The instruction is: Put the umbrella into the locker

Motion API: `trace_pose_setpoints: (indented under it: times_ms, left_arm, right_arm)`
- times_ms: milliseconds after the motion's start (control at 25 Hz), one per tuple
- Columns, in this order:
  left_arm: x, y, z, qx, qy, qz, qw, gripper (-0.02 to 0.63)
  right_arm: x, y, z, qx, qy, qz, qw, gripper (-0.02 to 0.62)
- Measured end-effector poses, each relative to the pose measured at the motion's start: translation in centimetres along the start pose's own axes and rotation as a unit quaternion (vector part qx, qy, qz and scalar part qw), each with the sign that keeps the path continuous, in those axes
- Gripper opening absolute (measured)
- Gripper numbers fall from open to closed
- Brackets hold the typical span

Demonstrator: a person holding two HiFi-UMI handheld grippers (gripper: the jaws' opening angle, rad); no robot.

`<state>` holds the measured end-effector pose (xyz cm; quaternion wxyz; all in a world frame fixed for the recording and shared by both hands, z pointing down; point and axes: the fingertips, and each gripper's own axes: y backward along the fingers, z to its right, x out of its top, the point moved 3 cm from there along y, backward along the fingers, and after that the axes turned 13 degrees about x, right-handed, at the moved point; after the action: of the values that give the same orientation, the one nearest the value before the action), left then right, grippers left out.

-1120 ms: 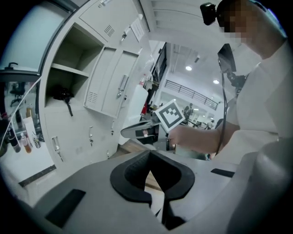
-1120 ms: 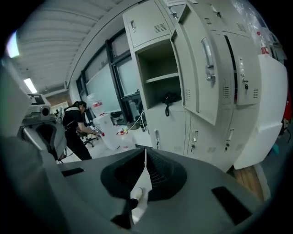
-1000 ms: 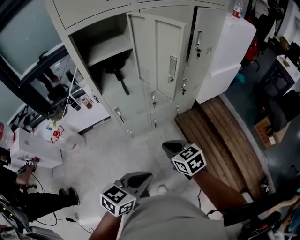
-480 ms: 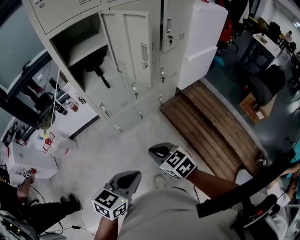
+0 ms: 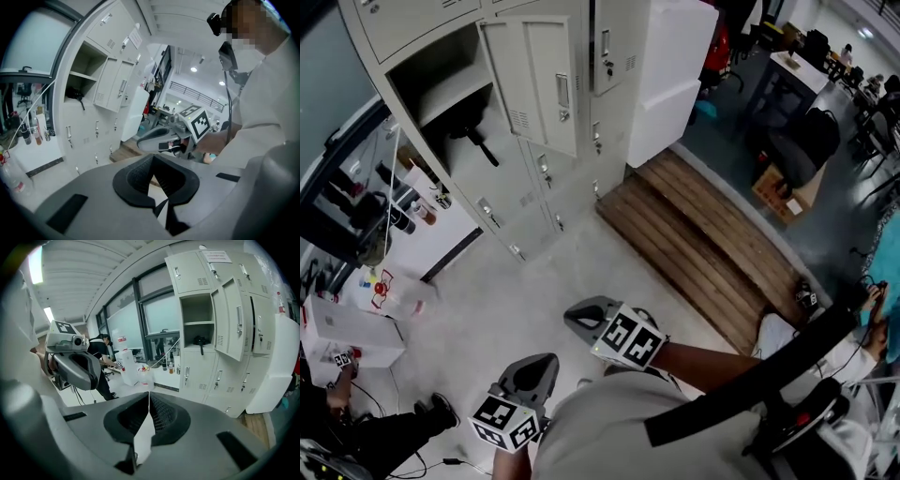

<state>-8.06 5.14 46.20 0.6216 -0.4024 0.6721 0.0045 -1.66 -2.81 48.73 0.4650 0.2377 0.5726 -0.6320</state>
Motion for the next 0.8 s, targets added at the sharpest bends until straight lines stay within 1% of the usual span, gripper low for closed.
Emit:
trace_pose_setpoints:
  times_ms: [240, 520, 800]
  left_arm:
    - [-1.9, 2.3, 0.1, -0.001, 0.003, 0.007, 1.0, 0.009]
    - [-5.0, 4.5, 0.7, -0.004, 0.009, 0.01, 0.9999, 0.009]
    - [-6.6, 6.8, 1.4, -0.002, 0.01, 0.016, 0.9998, 0.009]
  right_arm:
    - [-0.2, -0.8, -3.0, 0.003, 0.007, -0.003, 1.0, 0.018]
    - [-1.3, -1.9, -6.7, 0.002, 0.011, -0.002, 1.0, 0.018]
    - [-1.4, -2.3, -9.7, 0.006, 0.025, -0.006, 1.0, 0.017]
